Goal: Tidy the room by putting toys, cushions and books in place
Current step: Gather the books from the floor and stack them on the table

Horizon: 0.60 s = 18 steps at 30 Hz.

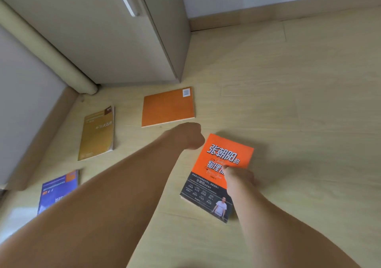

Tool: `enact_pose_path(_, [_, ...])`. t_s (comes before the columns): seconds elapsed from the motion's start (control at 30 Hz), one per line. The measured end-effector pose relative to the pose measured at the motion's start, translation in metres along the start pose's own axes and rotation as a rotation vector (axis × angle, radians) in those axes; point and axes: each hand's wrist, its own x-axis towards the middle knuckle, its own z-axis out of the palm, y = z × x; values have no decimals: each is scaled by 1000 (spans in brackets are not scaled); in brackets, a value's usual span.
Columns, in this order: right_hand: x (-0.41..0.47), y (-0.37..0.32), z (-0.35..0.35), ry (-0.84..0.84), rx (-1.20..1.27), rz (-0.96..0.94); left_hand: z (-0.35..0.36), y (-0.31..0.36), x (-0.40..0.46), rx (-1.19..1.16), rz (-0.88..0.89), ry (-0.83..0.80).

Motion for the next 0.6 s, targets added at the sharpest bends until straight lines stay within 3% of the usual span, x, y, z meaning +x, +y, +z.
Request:
enact_pose_path(0.33, [22, -72, 36, 127, -11, -96, -31, -100, 135, 121, -79, 75])
enact_pose_path(0.5, [28, -93, 44, 120, -48, -98, -51, -108, 198, 285, 42, 233])
enact_pose_path(0.6, [34, -96, 44, 96, -37, -87, -61, -113, 230, 417, 68, 128])
